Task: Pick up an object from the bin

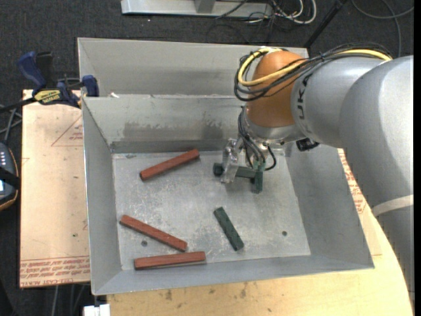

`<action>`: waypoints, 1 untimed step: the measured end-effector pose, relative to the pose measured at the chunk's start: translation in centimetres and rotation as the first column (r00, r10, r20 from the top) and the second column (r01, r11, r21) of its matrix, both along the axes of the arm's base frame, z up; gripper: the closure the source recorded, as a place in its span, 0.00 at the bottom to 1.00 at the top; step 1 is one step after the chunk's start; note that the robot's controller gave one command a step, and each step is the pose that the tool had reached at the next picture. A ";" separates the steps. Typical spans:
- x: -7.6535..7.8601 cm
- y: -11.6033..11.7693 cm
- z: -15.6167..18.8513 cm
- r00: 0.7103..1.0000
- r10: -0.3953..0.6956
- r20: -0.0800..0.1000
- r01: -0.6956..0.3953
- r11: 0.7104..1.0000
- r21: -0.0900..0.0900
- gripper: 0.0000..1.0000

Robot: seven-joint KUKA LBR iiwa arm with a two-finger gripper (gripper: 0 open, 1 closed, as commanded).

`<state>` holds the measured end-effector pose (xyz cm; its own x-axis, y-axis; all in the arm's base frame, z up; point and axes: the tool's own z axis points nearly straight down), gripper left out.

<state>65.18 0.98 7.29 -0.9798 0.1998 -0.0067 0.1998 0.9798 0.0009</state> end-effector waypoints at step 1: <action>-1.6 1.3 12.8 0.996 0.090 -0.003 -0.090 0.996 0.001 1.00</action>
Offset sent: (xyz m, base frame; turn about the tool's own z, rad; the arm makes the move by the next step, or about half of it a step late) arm 0.0000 0.0000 0.0000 0.0000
